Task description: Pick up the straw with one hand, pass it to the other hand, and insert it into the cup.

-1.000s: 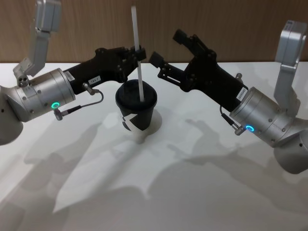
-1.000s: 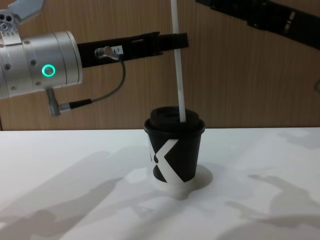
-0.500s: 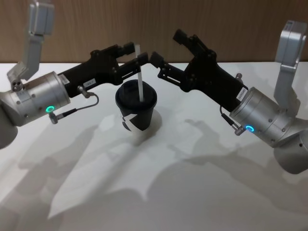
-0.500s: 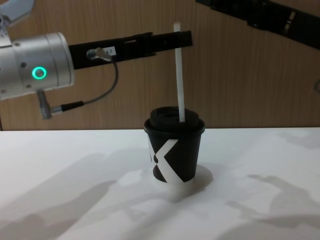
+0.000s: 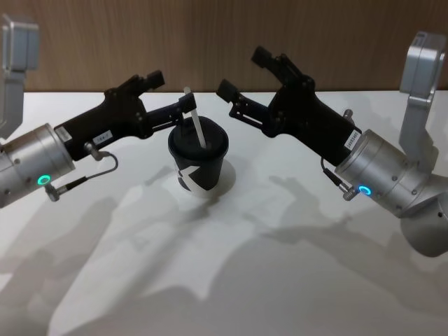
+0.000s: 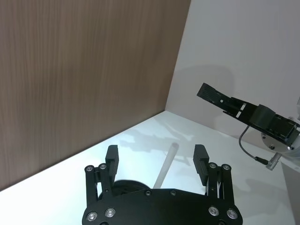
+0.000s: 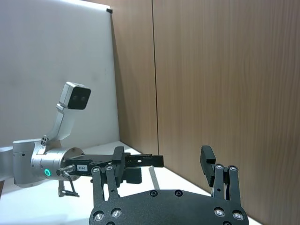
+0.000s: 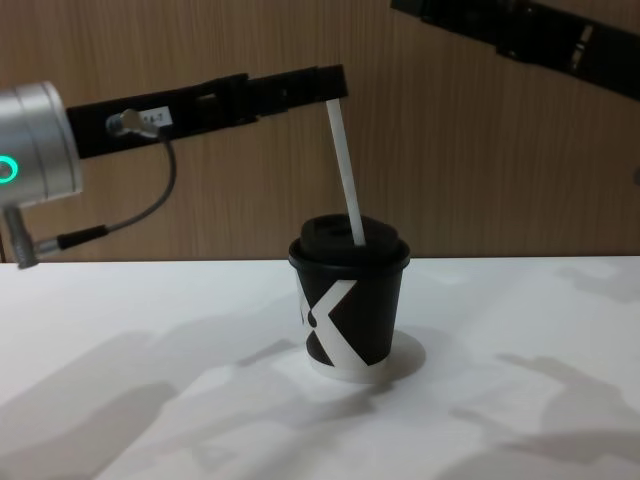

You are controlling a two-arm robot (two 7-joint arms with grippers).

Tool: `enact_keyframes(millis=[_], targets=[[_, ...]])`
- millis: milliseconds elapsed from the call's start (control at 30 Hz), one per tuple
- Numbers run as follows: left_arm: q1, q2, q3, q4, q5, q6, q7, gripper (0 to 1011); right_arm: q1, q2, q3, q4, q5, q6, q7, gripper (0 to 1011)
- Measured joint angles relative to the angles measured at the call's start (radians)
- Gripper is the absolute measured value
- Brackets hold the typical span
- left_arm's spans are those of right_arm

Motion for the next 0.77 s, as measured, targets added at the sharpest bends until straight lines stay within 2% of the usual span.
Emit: enact_keyframes(millis=[200,500,767], targets=[[0.045,0.020,-0.020,-0.025,-0.018,-0.008,0.003,1003,-0.028,0.022,-0.003,-0.037,0.001,0.033,-0.015,1001],[0.106,0.040,-0.044,-0.049,-0.039,-0.027,-0.003,1003,-0.106,0.077,0.002,-0.127,0.010,0.094,-0.044,1001],[0.136,0.047,-0.055,-0.060,-0.049,-0.039,-0.009,1003,-0.154,0.110,0.008,-0.179,0.016,0.125,-0.062,1001]])
